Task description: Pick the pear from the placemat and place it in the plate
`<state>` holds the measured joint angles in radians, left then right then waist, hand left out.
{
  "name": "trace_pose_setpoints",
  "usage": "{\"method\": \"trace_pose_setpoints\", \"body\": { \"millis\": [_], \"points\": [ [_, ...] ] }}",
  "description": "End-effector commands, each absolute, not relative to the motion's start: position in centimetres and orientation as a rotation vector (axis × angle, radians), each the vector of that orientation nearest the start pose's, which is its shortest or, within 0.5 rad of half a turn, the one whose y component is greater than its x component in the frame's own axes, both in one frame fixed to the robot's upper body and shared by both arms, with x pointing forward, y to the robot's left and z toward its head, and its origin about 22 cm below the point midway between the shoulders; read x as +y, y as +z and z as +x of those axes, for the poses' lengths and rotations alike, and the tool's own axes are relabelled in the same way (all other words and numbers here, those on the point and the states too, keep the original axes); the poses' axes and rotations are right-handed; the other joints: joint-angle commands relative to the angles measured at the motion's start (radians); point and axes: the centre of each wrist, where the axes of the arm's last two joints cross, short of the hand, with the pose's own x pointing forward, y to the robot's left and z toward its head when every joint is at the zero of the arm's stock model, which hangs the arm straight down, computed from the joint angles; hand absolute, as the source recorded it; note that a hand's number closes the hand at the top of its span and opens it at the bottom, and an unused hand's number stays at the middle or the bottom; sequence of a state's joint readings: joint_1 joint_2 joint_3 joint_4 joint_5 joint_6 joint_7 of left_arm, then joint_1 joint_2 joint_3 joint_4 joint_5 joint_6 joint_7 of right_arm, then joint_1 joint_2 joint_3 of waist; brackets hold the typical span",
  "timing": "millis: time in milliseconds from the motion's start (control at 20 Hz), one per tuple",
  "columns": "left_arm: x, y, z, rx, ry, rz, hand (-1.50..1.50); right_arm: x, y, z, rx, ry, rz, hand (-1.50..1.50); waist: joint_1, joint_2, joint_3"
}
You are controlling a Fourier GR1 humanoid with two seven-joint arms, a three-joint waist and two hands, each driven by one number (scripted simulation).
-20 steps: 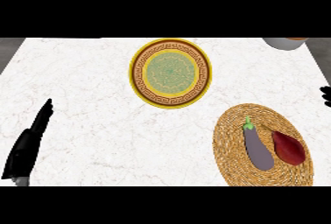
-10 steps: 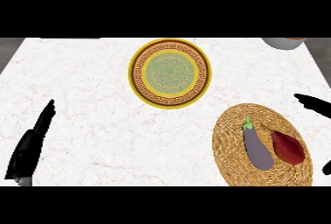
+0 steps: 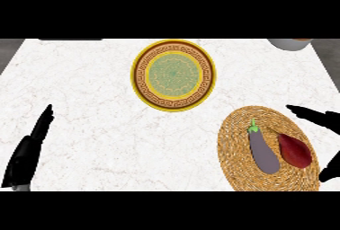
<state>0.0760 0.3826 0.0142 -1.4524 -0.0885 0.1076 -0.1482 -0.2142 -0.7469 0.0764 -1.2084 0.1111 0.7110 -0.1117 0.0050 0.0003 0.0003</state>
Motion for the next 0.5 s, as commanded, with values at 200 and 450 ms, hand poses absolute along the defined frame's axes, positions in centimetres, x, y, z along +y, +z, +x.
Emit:
{"method": "trace_pose_setpoints", "body": {
  "millis": [200, 450],
  "points": [
    [33.4, -0.6, 21.3, -1.51, -0.285, 0.473, 0.0, -39.8, 3.9, 28.9, -1.041, 1.075, -0.043, -1.5, -0.001, 0.0, 0.0],
    [33.1, -0.6, 22.9, -1.517, -0.29, 0.473, 0.0, -37.5, 3.5, 29.8, -1.05, 1.05, -0.035, -1.5, -0.003, 0.0, 0.0]
  ]
}}
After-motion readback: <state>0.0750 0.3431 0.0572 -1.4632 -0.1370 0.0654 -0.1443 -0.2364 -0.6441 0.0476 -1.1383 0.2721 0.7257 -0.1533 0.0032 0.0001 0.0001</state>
